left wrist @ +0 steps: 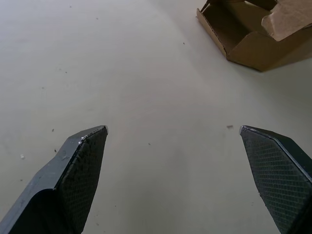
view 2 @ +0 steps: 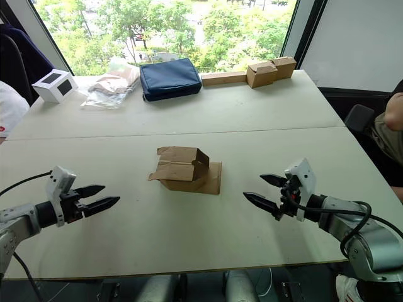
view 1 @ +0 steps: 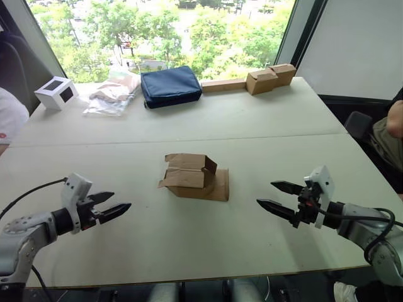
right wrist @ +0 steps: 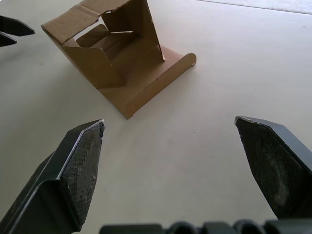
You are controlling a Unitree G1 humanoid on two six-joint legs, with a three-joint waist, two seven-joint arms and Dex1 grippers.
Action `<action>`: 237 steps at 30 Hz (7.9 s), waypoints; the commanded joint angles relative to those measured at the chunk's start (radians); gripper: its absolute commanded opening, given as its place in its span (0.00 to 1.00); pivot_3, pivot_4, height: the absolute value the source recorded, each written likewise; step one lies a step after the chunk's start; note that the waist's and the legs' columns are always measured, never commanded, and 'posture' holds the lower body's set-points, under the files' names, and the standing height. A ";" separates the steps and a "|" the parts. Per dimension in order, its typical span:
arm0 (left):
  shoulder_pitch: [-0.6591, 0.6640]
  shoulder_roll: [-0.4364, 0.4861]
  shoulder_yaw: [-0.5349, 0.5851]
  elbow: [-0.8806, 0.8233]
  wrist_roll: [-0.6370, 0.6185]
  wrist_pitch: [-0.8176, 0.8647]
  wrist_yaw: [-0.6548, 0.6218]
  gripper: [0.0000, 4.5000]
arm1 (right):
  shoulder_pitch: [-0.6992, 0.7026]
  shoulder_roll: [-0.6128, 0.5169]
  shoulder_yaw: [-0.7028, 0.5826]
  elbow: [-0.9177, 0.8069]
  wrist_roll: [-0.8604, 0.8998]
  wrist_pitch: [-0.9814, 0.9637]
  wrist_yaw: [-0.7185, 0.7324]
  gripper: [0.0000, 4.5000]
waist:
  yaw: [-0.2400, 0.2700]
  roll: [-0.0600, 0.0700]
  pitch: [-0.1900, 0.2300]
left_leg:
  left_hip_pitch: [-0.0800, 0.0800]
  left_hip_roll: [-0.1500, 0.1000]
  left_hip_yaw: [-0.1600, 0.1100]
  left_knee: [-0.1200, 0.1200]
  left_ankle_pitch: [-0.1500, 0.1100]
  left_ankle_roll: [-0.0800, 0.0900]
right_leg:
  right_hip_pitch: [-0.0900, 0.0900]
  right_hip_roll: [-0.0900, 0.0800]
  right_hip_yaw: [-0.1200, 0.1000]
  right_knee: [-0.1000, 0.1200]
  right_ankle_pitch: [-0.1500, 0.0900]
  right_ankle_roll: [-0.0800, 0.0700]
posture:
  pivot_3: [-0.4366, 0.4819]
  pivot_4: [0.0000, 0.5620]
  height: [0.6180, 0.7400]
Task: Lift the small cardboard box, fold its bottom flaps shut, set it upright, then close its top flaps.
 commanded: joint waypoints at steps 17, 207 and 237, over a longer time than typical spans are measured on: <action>-0.022 0.007 -0.030 0.015 0.107 -0.105 0.069 0.99 | -0.002 0.012 0.008 -0.007 -0.059 -0.060 -0.024 1.00 | 0.001 0.000 0.000 | 0.000 0.000 0.000 0.000 0.000 0.000 | 0.000 0.000 0.000 0.000 0.000 0.000 | 0.48 0.27 0.98; -1.078 -0.178 -0.249 0.384 -0.173 0.292 -0.430 0.00 | -0.538 0.243 -0.054 0.134 0.208 -0.032 -0.473 0.01 | -0.007 -0.002 0.001 | -0.010 -0.001 0.000 0.017 -0.003 0.006 | -0.008 0.009 -0.001 0.016 0.000 0.001 | 0.48 0.27 0.98; -1.110 -0.190 -0.259 0.485 -0.149 0.249 -0.403 0.00 | -0.429 0.603 0.008 0.039 0.528 -0.068 -0.521 0.01 | -0.006 -0.002 0.001 | -0.010 -0.002 0.000 0.017 -0.003 0.005 | -0.008 0.009 -0.001 0.017 0.000 0.001 | 0.48 0.27 0.98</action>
